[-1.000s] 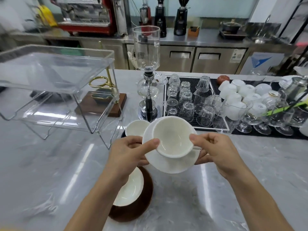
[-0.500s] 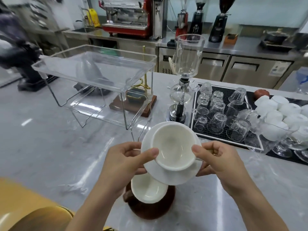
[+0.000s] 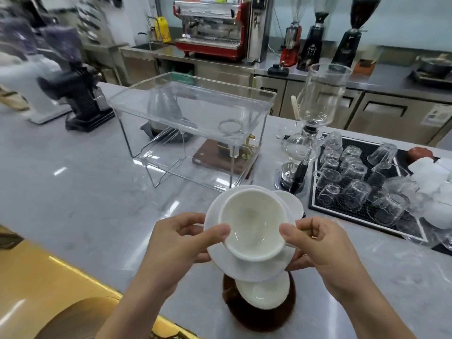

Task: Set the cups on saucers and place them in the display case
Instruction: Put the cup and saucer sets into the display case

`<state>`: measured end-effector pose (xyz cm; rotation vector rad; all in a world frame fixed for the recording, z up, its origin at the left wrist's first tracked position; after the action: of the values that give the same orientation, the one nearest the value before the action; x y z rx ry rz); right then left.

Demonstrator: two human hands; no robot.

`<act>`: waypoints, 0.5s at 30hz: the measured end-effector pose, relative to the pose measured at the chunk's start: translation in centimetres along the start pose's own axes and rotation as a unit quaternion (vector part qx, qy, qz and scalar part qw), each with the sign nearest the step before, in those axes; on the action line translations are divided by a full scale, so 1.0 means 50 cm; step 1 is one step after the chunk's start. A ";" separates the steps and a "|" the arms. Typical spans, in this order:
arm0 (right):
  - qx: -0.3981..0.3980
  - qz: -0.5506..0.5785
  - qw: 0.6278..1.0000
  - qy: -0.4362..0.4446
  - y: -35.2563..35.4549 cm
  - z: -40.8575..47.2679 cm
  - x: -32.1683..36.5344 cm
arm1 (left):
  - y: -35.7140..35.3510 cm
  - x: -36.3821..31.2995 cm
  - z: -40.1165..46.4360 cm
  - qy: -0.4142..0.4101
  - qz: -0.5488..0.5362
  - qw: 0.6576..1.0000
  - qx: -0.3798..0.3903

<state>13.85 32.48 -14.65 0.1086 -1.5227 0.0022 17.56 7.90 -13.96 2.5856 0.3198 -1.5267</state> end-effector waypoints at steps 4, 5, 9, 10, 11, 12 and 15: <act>-0.010 -0.006 1.000 -0.002 -0.060 -0.006 0.013 | 0.062 -0.014 0.008 -0.002 0.006 1.000 0.009; -0.012 -0.008 1.000 -0.001 -0.074 -0.007 0.017 | 0.077 -0.017 0.012 -0.002 0.008 1.000 0.012; -0.026 -0.015 1.000 0.002 -0.128 -0.009 0.026 | 0.124 -0.034 0.025 -0.017 0.019 0.999 0.030; -0.028 -0.015 1.000 0.002 -0.138 -0.009 0.028 | 0.133 -0.037 0.027 -0.019 0.016 0.999 0.031; -0.030 -0.014 0.999 0.005 -0.154 -0.009 0.031 | 0.149 -0.039 0.034 -0.020 0.011 0.999 0.034; -0.034 -0.012 0.999 0.005 -0.167 -0.007 0.033 | 0.162 -0.043 0.038 -0.022 0.010 0.999 0.036; -0.042 -0.006 0.999 0.009 -0.205 0.000 0.043 | 0.201 -0.051 0.058 -0.032 0.012 0.999 0.038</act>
<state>14.67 22.12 -13.20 0.0498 -1.5025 -0.0694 16.33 -2.77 -13.17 2.5793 0.2270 -1.6407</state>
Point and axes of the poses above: each hand's wrist, its own z-axis towards the middle knuckle, its own y-axis out of the back of the hand, x = y × z, the point moved 5 cm from there along z, towards the middle knuckle, and after that the axes turned 15 degrees about y, right-handed, at the moved point
